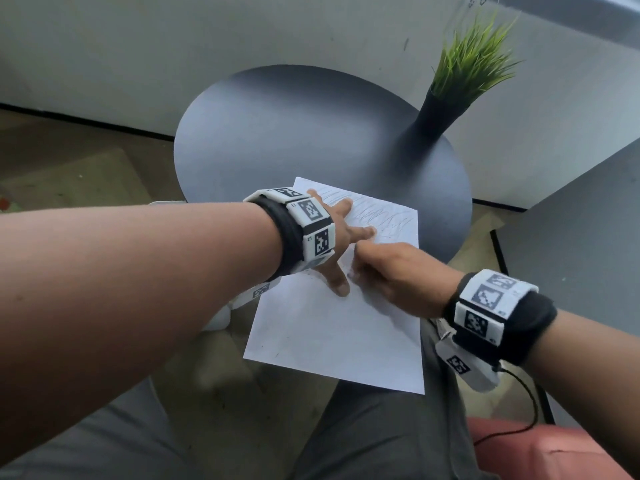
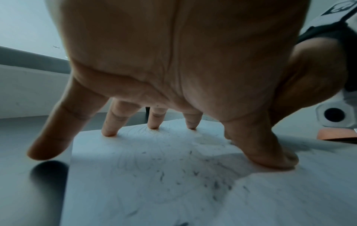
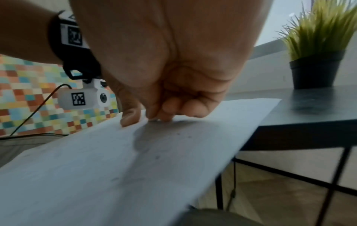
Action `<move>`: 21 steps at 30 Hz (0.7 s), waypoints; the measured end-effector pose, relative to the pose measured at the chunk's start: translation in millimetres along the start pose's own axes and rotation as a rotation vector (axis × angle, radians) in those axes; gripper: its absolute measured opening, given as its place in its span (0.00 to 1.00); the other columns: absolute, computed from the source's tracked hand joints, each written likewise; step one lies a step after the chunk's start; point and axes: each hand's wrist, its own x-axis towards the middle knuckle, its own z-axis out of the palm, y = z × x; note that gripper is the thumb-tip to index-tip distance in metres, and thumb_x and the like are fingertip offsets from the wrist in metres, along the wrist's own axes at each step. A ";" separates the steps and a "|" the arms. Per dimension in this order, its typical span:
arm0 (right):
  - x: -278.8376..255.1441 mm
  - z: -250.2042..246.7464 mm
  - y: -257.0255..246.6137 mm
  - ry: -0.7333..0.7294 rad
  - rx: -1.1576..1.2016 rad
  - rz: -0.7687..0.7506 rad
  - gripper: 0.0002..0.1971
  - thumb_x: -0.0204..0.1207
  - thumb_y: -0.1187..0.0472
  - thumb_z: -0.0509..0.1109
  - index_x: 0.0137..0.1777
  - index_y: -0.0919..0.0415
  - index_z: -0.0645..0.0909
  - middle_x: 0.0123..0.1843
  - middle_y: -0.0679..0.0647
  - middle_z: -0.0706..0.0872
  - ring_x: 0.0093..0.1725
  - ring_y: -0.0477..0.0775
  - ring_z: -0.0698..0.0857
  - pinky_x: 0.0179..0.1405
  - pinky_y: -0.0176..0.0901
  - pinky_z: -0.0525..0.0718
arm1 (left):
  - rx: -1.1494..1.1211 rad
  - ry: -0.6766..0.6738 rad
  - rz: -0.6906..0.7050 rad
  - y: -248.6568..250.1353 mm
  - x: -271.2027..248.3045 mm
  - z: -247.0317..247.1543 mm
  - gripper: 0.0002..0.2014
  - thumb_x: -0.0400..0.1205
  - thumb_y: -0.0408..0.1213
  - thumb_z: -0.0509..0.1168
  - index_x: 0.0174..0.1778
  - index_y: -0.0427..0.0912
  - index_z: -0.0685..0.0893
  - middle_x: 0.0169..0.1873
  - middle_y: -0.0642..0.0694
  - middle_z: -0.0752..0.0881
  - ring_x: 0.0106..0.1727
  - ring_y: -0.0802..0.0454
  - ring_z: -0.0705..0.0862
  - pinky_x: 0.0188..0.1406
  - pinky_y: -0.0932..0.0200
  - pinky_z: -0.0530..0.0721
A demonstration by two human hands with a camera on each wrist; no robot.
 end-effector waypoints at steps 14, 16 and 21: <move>-4.5 -15.9 30.2 0.155 0.002 0.241 0.03 0.80 0.54 0.64 0.47 0.52 0.74 0.41 0.51 0.83 0.43 0.58 0.80 0.43 0.50 0.80 | 0.008 -0.002 0.009 5.5 2.3 -3.3 0.55 0.63 0.77 0.70 0.80 0.81 0.41 0.81 0.43 0.54 0.70 0.21 0.68 0.52 0.36 0.76; -4.8 -10.0 26.8 0.202 -0.045 0.222 0.05 0.81 0.54 0.63 0.48 0.54 0.72 0.41 0.53 0.82 0.42 0.61 0.79 0.42 0.52 0.80 | 0.017 0.003 0.001 4.2 1.5 -1.9 0.55 0.62 0.78 0.70 0.80 0.82 0.41 0.81 0.44 0.55 0.71 0.20 0.66 0.55 0.33 0.76; -13.9 -0.4 8.8 -0.015 -0.010 -0.011 0.03 0.80 0.55 0.66 0.48 0.52 0.75 0.44 0.50 0.85 0.43 0.55 0.81 0.43 0.47 0.80 | 0.041 -0.011 -0.007 6.7 -1.8 -5.6 0.54 0.66 0.77 0.69 0.80 0.79 0.38 0.85 0.44 0.49 0.79 0.19 0.56 0.71 0.28 0.68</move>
